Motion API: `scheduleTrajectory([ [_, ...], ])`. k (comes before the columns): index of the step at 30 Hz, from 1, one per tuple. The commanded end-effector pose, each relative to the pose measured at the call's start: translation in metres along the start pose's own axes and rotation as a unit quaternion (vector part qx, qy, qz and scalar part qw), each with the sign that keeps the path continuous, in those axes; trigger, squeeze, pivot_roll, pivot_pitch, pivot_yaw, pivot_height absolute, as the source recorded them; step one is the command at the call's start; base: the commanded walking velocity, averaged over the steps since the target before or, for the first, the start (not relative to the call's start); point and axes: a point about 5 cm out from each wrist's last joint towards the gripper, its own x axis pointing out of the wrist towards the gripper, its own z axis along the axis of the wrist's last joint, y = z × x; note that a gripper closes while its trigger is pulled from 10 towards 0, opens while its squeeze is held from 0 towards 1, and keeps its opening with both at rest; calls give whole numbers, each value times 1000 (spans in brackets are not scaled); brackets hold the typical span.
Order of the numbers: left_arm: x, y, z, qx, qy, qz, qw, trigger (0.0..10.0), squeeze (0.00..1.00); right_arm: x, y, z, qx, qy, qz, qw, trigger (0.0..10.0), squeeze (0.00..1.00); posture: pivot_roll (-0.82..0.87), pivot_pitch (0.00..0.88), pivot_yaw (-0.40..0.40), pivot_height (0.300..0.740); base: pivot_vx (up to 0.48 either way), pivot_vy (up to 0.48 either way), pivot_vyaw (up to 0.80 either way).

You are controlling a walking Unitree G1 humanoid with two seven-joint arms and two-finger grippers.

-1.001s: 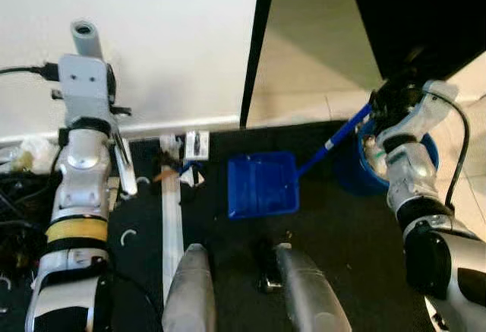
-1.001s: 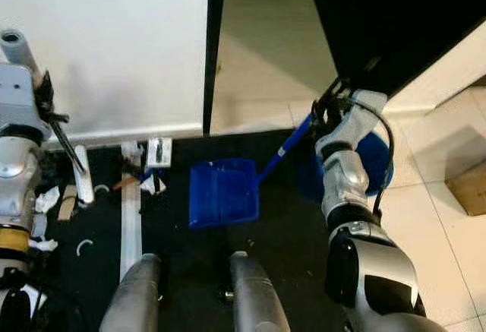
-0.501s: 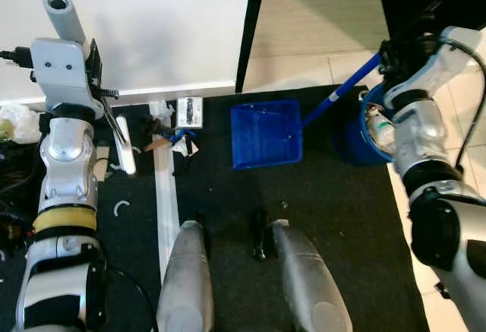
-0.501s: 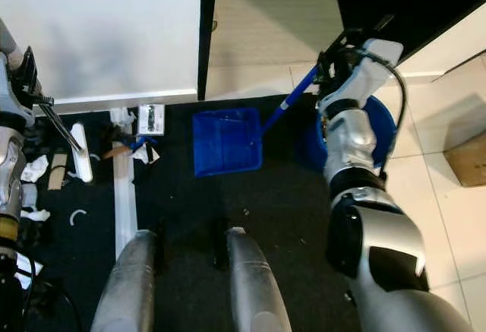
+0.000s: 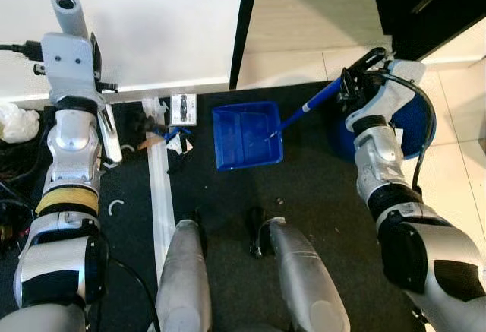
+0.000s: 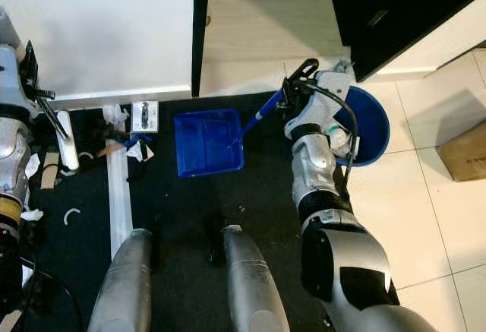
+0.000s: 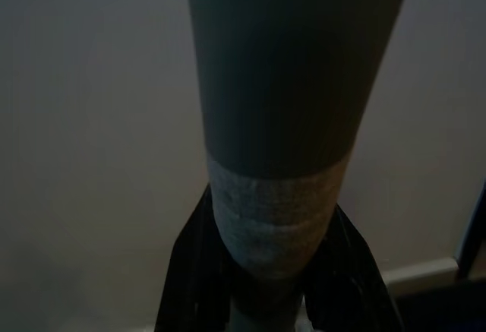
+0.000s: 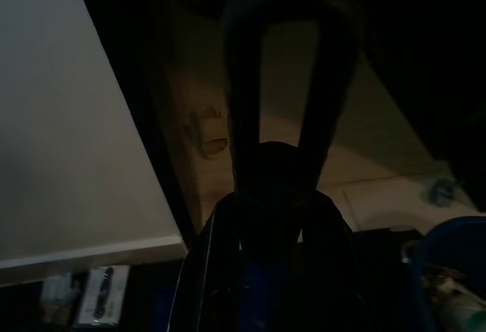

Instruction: Sweep floor

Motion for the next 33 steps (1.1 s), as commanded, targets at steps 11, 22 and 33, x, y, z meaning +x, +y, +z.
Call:
scheduleTrajectory([
  [11,-5,-50,-17,26,46,-85,995,10000,0,-16,-21,-23,-15,67,-54,996,10000,0,10,462,-145,740,0,0,0],
  [22,-9,-148,16,-122,16,-158,980,10000,0,-18,-24,-19,-12,36,-65,997,10000,0,13,455,-133,740,0,0,0],
  [33,-28,-215,59,-276,-22,-246,929,10000,0,-19,-34,-18,-5,38,-87,995,10000,0,35,445,-125,740,0,0,0],
])
